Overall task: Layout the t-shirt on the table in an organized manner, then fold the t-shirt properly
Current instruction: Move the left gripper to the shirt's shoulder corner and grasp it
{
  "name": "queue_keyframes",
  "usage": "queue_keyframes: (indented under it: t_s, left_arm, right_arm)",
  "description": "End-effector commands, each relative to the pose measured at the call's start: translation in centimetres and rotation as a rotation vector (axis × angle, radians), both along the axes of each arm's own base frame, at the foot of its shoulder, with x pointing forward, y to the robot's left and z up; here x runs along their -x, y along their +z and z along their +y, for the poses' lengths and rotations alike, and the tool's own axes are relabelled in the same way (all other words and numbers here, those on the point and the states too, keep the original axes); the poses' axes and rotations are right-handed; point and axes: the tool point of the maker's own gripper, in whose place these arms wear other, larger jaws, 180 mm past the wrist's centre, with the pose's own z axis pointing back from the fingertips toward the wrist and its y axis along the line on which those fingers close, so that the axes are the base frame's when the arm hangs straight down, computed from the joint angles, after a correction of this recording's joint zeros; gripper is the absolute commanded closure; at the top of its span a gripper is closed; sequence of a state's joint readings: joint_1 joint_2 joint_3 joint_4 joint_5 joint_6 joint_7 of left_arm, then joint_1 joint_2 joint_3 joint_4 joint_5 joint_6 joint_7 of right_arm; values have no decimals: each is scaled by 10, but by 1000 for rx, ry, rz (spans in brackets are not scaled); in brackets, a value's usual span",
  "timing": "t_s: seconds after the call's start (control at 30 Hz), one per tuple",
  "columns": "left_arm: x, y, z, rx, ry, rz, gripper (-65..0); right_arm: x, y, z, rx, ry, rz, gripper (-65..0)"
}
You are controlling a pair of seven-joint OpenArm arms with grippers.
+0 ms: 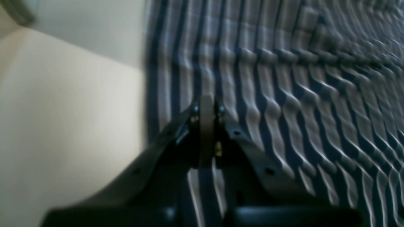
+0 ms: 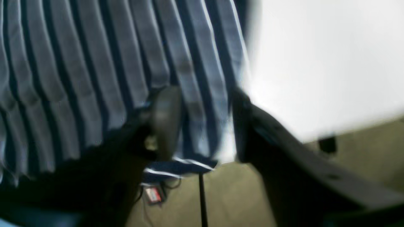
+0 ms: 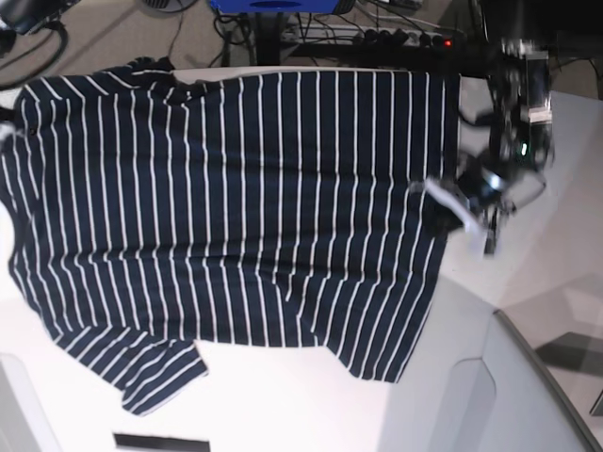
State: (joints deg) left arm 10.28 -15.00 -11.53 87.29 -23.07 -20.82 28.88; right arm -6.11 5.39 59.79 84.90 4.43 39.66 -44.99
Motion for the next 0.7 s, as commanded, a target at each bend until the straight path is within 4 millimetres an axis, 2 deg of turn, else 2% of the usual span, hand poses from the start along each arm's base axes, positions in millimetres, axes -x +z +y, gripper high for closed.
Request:
queue_keyframes:
  t_s: [0.0, 0.1, 0.2, 0.23, 0.47, 0.57, 0.67]
  left_arm:
    - [8, 5, 12, -23, 16, -12, 0]
    - [46, -13, 11, -21, 3, 58, 0]
    - [72, -22, 9, -3, -28, 99, 0]
    - [77, -24, 7, 9, -24, 105, 0]
    - [105, -30, 32, 13, 82, 140, -5]
    - [114, -30, 29, 14, 57, 150, -82]
    - [120, -32, 25, 22, 34, 161, -117]
  right_arm:
    - [-2, 7, -9, 8, -10, -37, -342]
    - [9, -13, -2, -48, -26, -20, -426]
    - [13, -22, -1, -68, -31, -20, -440]
    - [14, -24, 0, -73, -33, -20, -440]
    - [21, -26, -1, -76, -40, -2, -446]
    - [28, -29, 0, -78, -39, 16, -447]
    - [31, -38, 5, -107, -46, 26, -443]
